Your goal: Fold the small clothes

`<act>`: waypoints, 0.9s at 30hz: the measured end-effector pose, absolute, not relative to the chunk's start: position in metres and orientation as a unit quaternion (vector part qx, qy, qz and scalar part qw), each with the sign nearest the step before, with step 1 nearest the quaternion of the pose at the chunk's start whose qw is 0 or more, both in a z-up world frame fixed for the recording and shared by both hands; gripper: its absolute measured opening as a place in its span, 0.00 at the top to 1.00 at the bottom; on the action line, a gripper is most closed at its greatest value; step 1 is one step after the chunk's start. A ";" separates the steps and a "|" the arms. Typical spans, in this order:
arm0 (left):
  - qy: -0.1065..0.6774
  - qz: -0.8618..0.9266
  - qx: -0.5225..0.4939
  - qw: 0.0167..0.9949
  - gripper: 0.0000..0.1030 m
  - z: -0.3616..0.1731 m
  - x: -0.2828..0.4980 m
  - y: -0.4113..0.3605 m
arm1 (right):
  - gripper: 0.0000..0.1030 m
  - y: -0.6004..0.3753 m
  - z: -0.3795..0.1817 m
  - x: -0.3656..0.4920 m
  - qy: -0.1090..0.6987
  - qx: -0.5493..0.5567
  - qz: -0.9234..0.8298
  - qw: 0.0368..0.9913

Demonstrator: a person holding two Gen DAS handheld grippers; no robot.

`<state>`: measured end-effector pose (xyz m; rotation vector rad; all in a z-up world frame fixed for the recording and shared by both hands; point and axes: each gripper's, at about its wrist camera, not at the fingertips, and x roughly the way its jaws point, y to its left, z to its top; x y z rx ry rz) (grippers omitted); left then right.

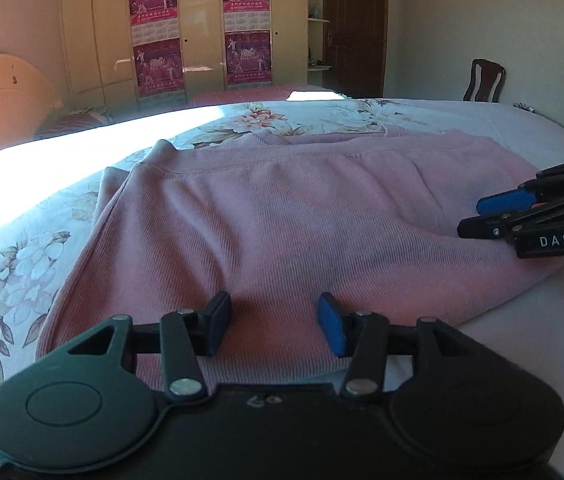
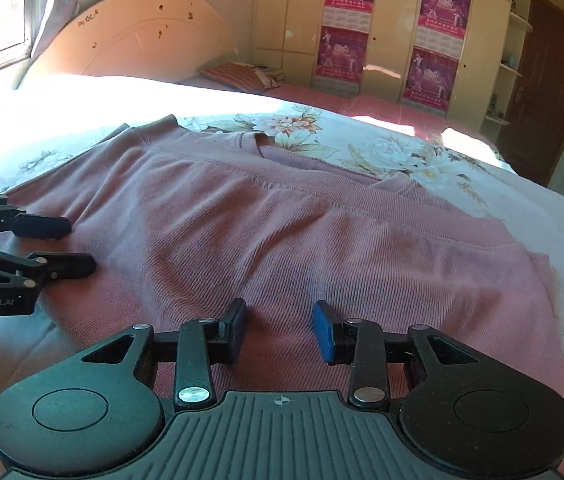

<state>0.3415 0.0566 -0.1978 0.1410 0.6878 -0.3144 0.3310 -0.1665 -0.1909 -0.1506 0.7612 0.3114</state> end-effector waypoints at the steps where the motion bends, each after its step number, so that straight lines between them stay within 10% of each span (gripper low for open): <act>1: 0.339 -0.150 0.063 0.926 0.53 -0.196 0.341 0.059 | 0.65 -0.166 -0.188 0.332 0.372 -0.071 0.147 0.914; 27: 0.330 -0.103 0.021 0.938 0.44 -0.170 0.388 0.059 | 0.65 -0.259 -0.171 0.346 0.382 0.020 0.024 0.924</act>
